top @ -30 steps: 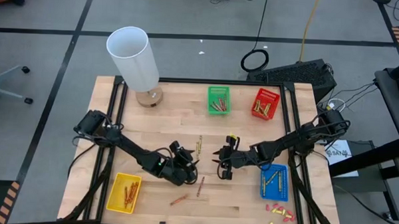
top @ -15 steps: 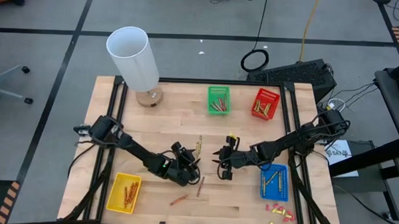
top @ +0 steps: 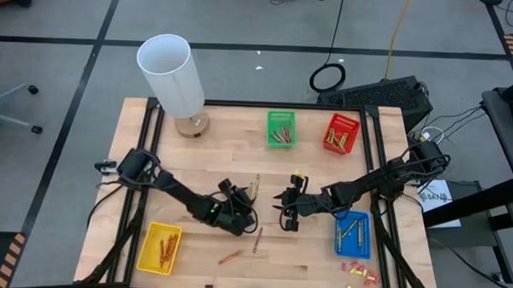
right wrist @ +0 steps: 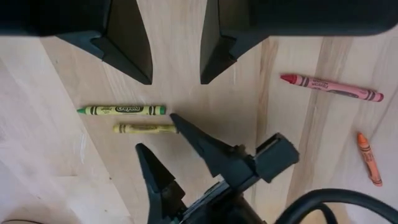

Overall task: Sort crayons
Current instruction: Put the yellow crayon into the blue bin

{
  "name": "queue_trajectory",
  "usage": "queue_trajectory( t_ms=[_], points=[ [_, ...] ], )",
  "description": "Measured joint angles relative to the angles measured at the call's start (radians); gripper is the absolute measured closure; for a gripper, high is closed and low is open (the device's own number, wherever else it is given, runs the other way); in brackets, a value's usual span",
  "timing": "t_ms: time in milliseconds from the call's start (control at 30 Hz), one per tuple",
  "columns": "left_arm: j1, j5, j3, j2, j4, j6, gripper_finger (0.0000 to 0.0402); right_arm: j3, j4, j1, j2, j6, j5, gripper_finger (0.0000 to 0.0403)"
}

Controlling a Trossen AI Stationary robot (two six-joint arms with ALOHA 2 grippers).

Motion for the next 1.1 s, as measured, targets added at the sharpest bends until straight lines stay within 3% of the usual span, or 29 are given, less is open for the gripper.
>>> queue_trajectory(
  t_ms=[333, 500, 800, 1100],
  points=[
    [-0.052, 0.051, 0.000, -0.035, -0.058, 0.000, 0.0179, 0.001, 0.000, 0.000, 0.000, 0.000, 0.000, 0.0284],
    [-0.063, 0.014, 0.000, -0.054, -0.106, -0.002, 0.0179, 0.001, 0.000, 0.000, 0.000, 0.000, 0.000, 0.0284],
    [-0.042, 0.002, 0.000, -0.060, -0.016, -0.104, 0.0180, 0.001, 0.000, 0.000, 0.000, 0.000, 0.000, 0.0284],
    [-0.016, 0.029, -0.001, -0.048, -0.070, -0.183, 0.0211, 0.001, 0.000, 0.000, 0.000, 0.007, -0.001, 0.0284]
  ],
)
